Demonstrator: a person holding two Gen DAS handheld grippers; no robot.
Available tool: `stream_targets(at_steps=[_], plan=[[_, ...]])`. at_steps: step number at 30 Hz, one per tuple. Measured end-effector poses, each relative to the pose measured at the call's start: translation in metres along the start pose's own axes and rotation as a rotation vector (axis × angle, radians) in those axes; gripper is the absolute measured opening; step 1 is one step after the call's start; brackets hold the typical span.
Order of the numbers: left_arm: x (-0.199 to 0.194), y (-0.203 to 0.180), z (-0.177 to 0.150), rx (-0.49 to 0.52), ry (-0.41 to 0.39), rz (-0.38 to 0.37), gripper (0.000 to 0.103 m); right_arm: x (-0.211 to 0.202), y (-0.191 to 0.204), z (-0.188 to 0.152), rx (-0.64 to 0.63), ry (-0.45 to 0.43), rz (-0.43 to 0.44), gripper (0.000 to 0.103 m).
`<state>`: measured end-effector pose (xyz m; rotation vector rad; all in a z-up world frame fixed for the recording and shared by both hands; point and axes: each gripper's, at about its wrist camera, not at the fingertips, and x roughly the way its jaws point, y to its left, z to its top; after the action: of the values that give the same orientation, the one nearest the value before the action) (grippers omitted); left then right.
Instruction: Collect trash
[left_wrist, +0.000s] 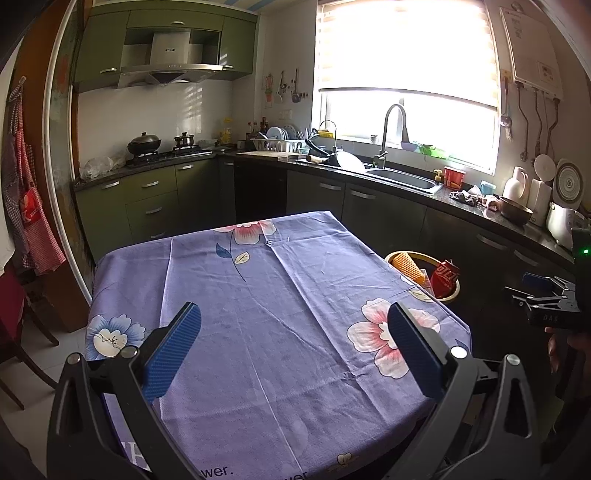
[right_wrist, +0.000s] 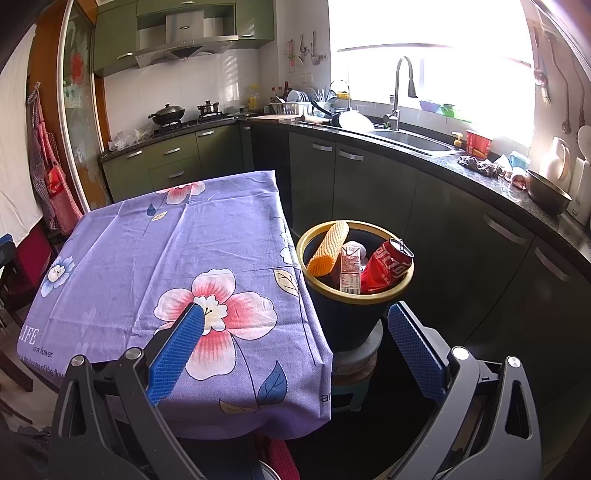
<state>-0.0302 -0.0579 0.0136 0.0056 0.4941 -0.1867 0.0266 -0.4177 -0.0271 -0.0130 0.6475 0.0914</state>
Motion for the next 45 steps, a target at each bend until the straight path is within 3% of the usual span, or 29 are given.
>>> stream_targets(at_steps=[45], plan=[[0.0085, -0.008, 0.0017, 0.02, 0.022, -0.021, 0.096, 0.005, -0.002, -0.0054, 0.003, 0.013, 0.002, 0.098]])
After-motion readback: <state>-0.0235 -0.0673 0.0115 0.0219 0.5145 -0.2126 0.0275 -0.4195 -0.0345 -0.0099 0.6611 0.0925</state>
